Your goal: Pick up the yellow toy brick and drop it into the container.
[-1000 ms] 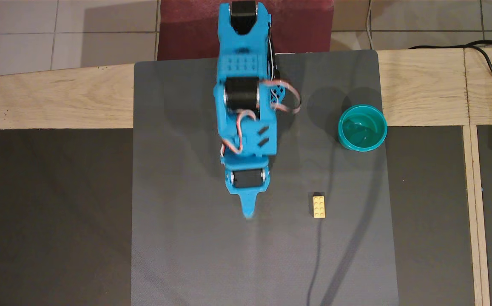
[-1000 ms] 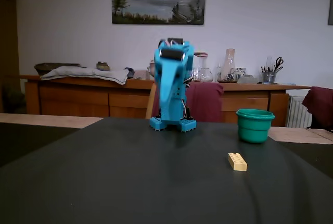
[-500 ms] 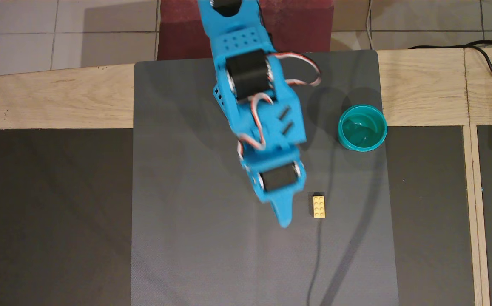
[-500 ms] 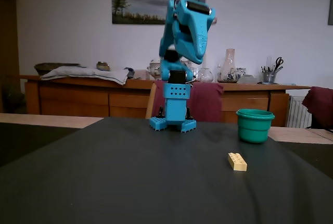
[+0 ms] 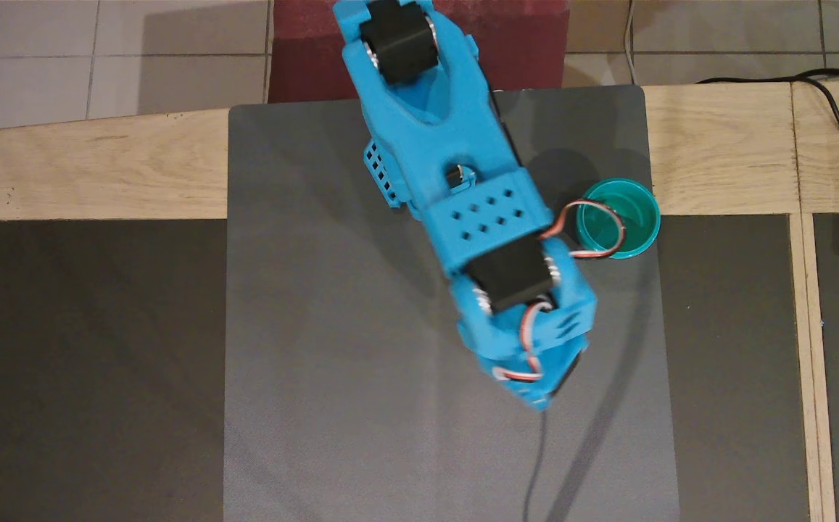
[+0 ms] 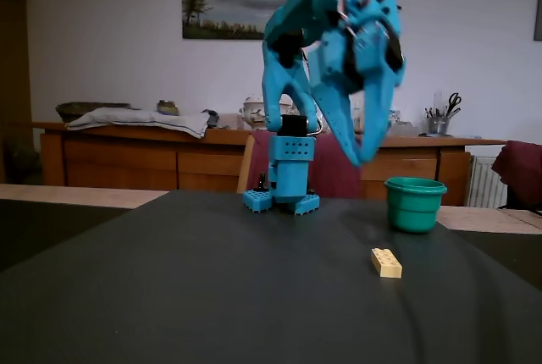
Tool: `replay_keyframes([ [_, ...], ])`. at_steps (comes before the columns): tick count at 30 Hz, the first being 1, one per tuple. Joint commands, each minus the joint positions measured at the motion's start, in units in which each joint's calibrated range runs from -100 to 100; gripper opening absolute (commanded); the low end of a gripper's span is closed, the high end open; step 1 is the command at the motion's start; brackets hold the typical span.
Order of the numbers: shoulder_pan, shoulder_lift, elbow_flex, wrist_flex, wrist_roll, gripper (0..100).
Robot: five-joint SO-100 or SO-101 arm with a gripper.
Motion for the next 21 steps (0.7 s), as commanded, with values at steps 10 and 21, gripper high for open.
replay_keyframes([
  [10,-5.80,5.81,1.18,1.35,12.78,0],
  [21,-5.11,16.18,1.54,-4.42,13.46,0],
])
